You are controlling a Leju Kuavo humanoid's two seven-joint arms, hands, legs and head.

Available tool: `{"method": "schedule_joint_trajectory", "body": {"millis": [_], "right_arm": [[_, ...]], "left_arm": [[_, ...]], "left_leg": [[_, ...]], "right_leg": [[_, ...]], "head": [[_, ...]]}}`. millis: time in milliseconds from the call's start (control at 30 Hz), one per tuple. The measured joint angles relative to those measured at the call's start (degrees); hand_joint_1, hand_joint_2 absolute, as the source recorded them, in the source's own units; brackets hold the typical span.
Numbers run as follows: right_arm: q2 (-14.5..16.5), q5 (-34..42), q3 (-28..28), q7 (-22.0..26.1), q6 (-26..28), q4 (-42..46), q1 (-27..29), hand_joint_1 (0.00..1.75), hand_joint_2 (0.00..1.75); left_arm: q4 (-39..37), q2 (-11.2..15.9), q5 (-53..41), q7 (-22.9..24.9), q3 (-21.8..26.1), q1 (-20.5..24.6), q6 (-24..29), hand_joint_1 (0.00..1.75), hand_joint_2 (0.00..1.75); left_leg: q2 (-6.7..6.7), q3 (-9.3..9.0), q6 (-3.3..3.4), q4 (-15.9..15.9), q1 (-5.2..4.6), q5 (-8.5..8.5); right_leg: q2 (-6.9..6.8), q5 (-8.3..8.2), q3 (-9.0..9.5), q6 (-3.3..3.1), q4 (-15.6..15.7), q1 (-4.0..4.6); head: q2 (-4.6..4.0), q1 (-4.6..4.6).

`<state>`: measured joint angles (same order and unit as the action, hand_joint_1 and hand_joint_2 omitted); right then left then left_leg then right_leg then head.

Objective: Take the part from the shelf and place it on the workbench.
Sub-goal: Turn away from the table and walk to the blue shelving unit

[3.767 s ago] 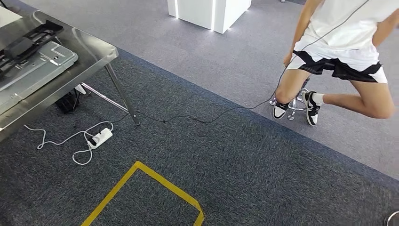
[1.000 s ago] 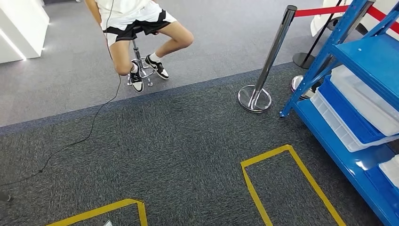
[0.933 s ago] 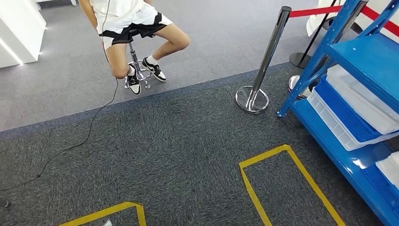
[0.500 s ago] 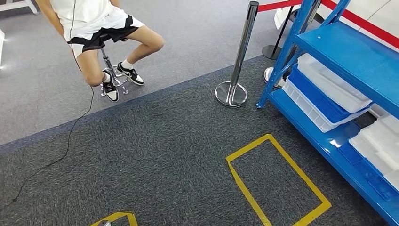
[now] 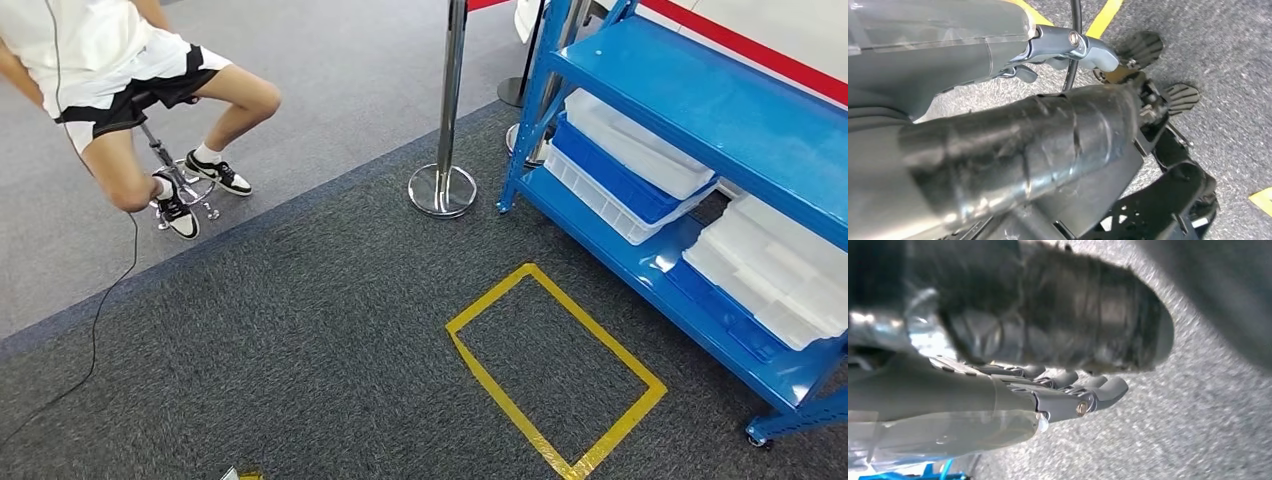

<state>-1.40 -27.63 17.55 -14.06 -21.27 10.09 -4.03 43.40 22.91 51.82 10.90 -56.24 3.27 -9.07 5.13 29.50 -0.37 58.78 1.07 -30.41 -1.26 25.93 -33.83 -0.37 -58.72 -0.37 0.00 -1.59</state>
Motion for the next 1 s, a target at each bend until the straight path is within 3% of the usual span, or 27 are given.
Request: {"method": "schedule_joint_trajectory", "body": {"millis": [67, 133, 167, 200, 267, 333, 433, 500, 567, 633, 667, 700, 733, 767, 833, 867, 1000], "right_arm": [[0.0, 0.0, 0.0, 0.0, 0.0, 0.01, -0.13, 0.0, 0.0], [-0.01, 0.0, 0.0, 0.0, 0.0, 0.01, -0.27, 0.0, 0.0], [-0.01, 0.0, 0.0, -0.01, 0.0, 0.01, -0.27, 0.0, 0.0], [-0.01, 0.0, 0.0, -0.01, 0.0, 0.01, -0.27, 0.0, 0.0], [0.01, 0.0, 0.0, 0.0, 0.0, 0.01, -0.25, 0.0, 0.0], [0.09, 0.0, 0.0, 0.01, 0.0, 0.01, -0.27, 0.0, 0.0], [0.14, 0.0, 0.0, 0.01, 0.0, -0.01, -0.14, 0.0, 0.0], [0.02, 0.0, 0.0, -0.02, 0.0, -0.02, 0.01, 0.0, 0.0], [-0.09, 0.0, 0.0, -0.02, 0.0, -0.02, -0.02, 0.0, 0.0], [-0.08, 0.0, 0.0, 0.01, 0.0, -0.02, -0.07, 0.0, 0.0], [-0.07, 0.01, 0.0, 0.01, 0.0, -0.02, -0.06, 0.0, 0.0], [-0.07, 0.02, 0.0, 0.0, 0.0, -0.02, -0.04, 0.0, 0.0], [-0.07, 0.01, 0.0, -0.02, 0.0, -0.02, -0.02, 0.0, 0.0], [-0.08, 0.01, 0.0, -0.03, 0.0, -0.02, 0.01, 0.0, 0.0], [-0.09, 0.0, 0.0, -0.03, 0.0, -0.01, -0.01, 0.0, 0.0], [-0.09, 0.0, 0.0, -0.01, 0.0, -0.01, -0.05, 0.0, 0.0], [0.07, 0.0, 0.0, 0.01, 0.0, -0.02, -0.06, 0.0, 0.0]], "left_arm": [[-0.01, -0.03, 0.0, -0.01, 0.02, -0.06, 0.0, 0.0, 0.0], [-0.04, -0.03, 0.0, 0.02, -0.01, -0.33, 0.0, 0.0, 0.0], [-0.07, -0.03, 0.0, 0.03, -0.02, -0.5, 0.0, 0.0, 0.0], [-0.09, -0.03, 0.0, 0.05, -0.03, -0.62, 0.0, 0.0, 0.0], [-0.11, -0.01, 0.0, 0.04, -0.02, -0.71, 0.0, 0.0, 0.0], [-0.14, 0.02, 0.0, 0.03, -0.01, -0.63, 0.01, 0.0, 0.0], [-0.17, 0.01, 0.0, 0.03, 0.0, -0.46, 0.0, 0.0, 0.0], [-0.17, -0.01, 0.0, 0.03, 0.03, -0.35, 0.0, 0.0, 0.0], [-0.19, -0.04, 0.0, 0.01, 0.03, -0.31, 0.0, 0.0, 0.0], [-0.21, -0.05, 0.0, 0.01, 0.01, -0.42, 0.0, 0.0, 0.0], [-0.23, -0.05, 0.0, 0.01, 0.01, -0.47, 0.0, 0.0, 0.0], [-0.25, -0.05, 0.0, 0.01, 0.01, -0.5, 0.0, 0.0, 0.0], [-0.27, -0.07, 0.0, 0.01, 0.01, -0.51, 0.0, 0.0, 0.0], [-0.28, -0.08, 0.0, 0.01, 0.01, -0.5, 0.0, 0.0, 0.0], [-0.3, -0.1, 0.0, 0.01, 0.01, -0.47, 0.0, 0.0, 0.0], [-0.31, -0.1, 0.0, 0.01, 0.01, -0.45, 0.0, 0.0, 0.0], [-0.35, -0.04, 0.0, 0.01, 0.01, -0.34, 0.0, 0.0, 0.0]], "left_leg": [[-3.02, 2.29, -0.21, 5.21, 0.2, -3.15], [-4.58, 6.24, -0.19, 12.79, 0.19, -6.19], [-4.74, 7.56, -0.15, 14.93, 0.18, -6.35], [-4.81, 7.92, -0.05, 14.95, 0.18, -5.33], [-5.2, 5.83, 0.39, 9.1, 0.16, -0.92], [-6.24, 3.24, 0.85, 2.57, 0.0, 1.92], [-6.48, 2.41, 1.34, 0.29, -0.27, 2.35], [-5.88, 2.1, 1.96, -0.49, -0.04, 2.88], [-5.15, 1.83, 2.48, -1.23, 0.17, 3.31], [-4.5, 1.83, 2.62, -1.35, 0.13, 3.32], [-4.19, 1.83, 2.59, -1.34, 0.14, 3.27], [-3.94, 1.78, 2.52, -1.32, 0.16, 3.19], [-3.75, 1.68, 2.39, -1.28, 0.22, 3.07], [-3.62, 1.53, 2.17, -1.19, 0.3, 2.9], [-3.44, 1.35, 1.48, -0.89, 0.23, 2.44], [-3.36, 1.32, 1.2, -0.64, 0.11, 2.15], [-3.35, 1.2, 1.72, -0.49, 0.07, 1.93]], "right_leg": [[1.06, -0.22, 0.43, -0.85, 0.49, -0.17], [2.26, -0.17, 0.41, -1.28, 0.42, 0.06], [2.93, -0.11, 0.42, -1.37, 0.3, 0.22], [3.58, -0.03, 0.45, -1.42, 0.15, 0.37], [4.7, 0.22, 0.6, -1.39, -0.2, 0.53], [5.54, 0.5, 0.48, -1.03, -0.62, 0.68], [6.42, 0.45, 0.02, -0.15, -0.74, 0.57], [5.65, 1.06, -0.28, 0.41, -1.48, 0.58], [3.47, 3.92, -2.36, 0.92, -6.0, 0.46], [2.08, 7.31, -5.93, 1.47, -13.19, 0.04], [1.86, 7.86, -7.17, 1.74, -15.58, -0.24], [1.72, 7.34, -7.45, 2.0, -16.05, -0.52], [1.54, 5.78, -6.59, 2.23, -14.28, -0.8], [1.27, 3.55, -4.61, 2.37, -10.38, -1.03], [0.7, 0.81, -0.9, 2.23, -2.95, -1.01], [0.59, 0.34, 0.04, 2.04, -0.93, -0.98], [0.84, 0.35, 0.43, 1.67, 0.03, -1.0]], "head": [[0.0, 0.06], [0.0, 0.09], [0.0, 0.09], [0.0, 0.08], [0.0, 0.08], [0.0, 0.08], [0.0, 0.07], [0.0, 0.02], [0.0, -0.07], [0.0, -0.11], [0.0, -0.12], [0.0, -0.12], [0.0, -0.13], [0.0, -0.13], [0.0, -0.12], [0.0, -0.1], [0.0, -0.09]]}}
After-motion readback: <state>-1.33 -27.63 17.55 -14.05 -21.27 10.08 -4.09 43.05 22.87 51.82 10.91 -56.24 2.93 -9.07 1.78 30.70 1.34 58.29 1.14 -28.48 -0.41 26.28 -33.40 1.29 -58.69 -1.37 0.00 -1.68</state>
